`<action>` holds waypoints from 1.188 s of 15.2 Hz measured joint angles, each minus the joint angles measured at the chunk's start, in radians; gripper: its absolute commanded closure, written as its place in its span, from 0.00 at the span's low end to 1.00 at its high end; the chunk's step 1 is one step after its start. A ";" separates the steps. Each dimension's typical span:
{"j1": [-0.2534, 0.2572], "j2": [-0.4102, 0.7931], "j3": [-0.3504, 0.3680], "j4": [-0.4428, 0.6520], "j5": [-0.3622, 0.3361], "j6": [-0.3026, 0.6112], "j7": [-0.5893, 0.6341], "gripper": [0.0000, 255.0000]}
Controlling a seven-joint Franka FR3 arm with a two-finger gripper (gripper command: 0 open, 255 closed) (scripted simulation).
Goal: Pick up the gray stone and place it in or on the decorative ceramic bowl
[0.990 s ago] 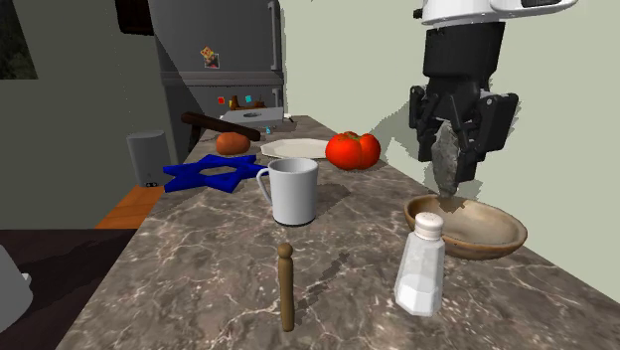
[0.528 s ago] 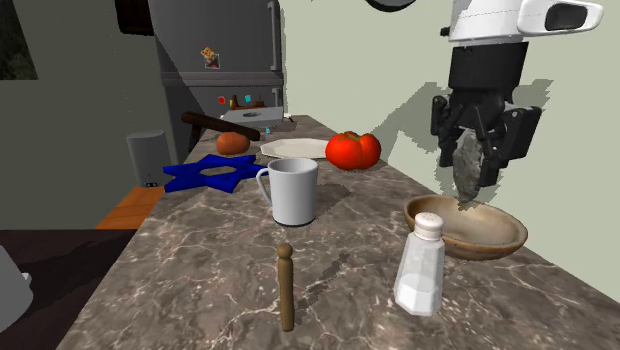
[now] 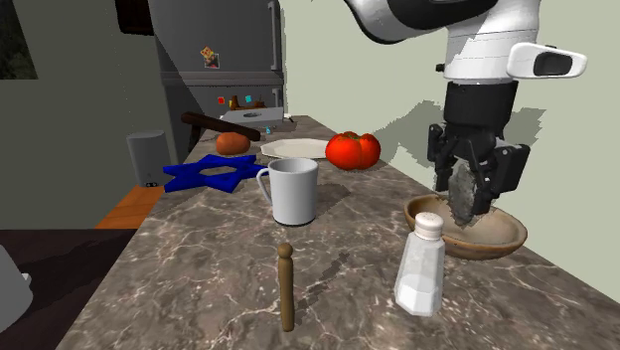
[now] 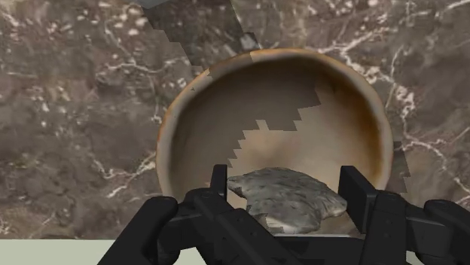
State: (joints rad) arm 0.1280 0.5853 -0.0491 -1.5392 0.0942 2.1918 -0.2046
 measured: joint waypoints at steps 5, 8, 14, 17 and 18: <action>-0.002 0.015 0.000 -0.004 0.002 0.030 -0.003 1.00; -0.002 0.013 0.001 -0.011 0.003 0.034 -0.005 1.00; -0.002 0.018 0.001 -0.013 0.003 0.032 -0.005 0.00; -0.001 0.010 0.000 -0.013 0.002 0.023 -0.003 0.00; -0.001 -0.003 -0.001 -0.007 0.000 0.005 -0.002 0.00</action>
State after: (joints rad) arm 0.1274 0.5827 -0.0497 -1.5461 0.0946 2.1969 -0.2061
